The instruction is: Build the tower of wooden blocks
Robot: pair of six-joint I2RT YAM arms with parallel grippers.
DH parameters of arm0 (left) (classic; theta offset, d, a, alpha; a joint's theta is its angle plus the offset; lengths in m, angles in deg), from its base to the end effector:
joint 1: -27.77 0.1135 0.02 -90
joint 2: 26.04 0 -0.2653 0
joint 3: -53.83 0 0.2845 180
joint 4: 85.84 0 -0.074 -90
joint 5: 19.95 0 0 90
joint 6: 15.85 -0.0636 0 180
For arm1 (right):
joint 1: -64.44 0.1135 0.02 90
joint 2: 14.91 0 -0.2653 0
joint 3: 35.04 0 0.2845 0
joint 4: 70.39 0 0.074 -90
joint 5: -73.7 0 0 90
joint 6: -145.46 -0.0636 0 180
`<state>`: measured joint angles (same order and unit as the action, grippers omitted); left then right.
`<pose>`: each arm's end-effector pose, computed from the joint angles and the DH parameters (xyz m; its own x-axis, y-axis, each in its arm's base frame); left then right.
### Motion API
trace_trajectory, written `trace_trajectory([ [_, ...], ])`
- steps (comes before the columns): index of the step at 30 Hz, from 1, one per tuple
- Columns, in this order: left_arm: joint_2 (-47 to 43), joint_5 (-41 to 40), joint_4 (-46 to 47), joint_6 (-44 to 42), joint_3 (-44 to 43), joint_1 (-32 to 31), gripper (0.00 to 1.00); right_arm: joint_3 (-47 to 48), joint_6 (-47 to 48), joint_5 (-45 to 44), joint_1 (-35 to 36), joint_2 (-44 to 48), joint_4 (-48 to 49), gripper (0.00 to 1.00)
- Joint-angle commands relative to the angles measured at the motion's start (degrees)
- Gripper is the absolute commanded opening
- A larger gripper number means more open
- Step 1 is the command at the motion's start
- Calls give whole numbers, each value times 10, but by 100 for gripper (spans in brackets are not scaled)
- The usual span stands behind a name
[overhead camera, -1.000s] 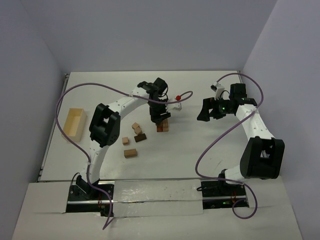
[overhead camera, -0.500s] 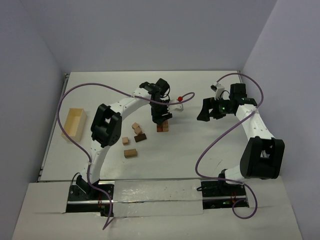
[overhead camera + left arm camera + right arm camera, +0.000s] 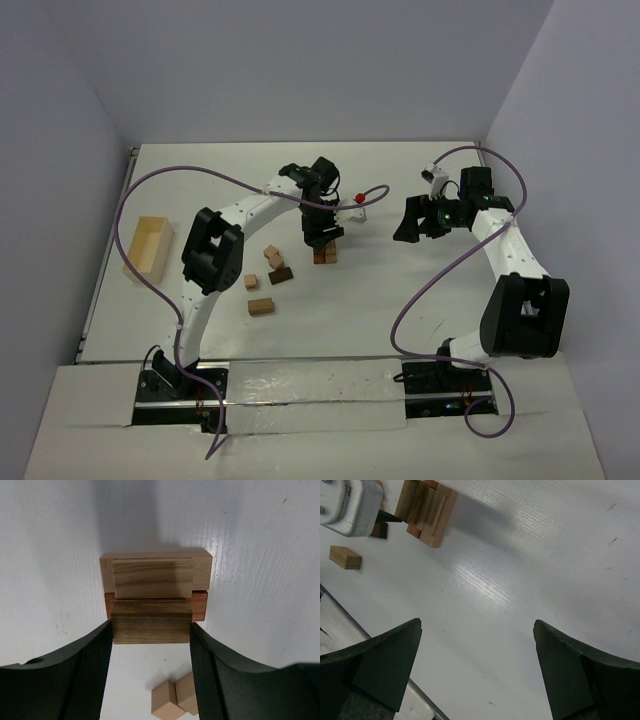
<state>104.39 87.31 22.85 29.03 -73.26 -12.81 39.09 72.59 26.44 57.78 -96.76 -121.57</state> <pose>0.3764 -0.3472 0.1689 -0.0343 0.9204 -0.3895 0.9994 0.0312 -0.0143 0.3295 0.0050 0.2345 -0.7353 -0.1319 -0.6648 -0.5018 0.7652 0.4032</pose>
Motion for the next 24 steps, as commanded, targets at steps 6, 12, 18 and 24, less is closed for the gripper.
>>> trace_trajectory([
  [6, 3, -6, -7, 4, -20, -4, 48, 18, -6, 9, -4, 5, 6, 100],
  [12, 5, -6, -5, 6, -24, -4, 50, 18, -5, 9, -4, 5, 7, 100],
  [18, 10, -6, -6, 6, -30, -5, 50, 16, -5, 12, -4, 3, 8, 100],
  [24, 15, -8, -11, 5, -38, -6, 51, 19, -6, 13, -4, -1, 7, 100],
])
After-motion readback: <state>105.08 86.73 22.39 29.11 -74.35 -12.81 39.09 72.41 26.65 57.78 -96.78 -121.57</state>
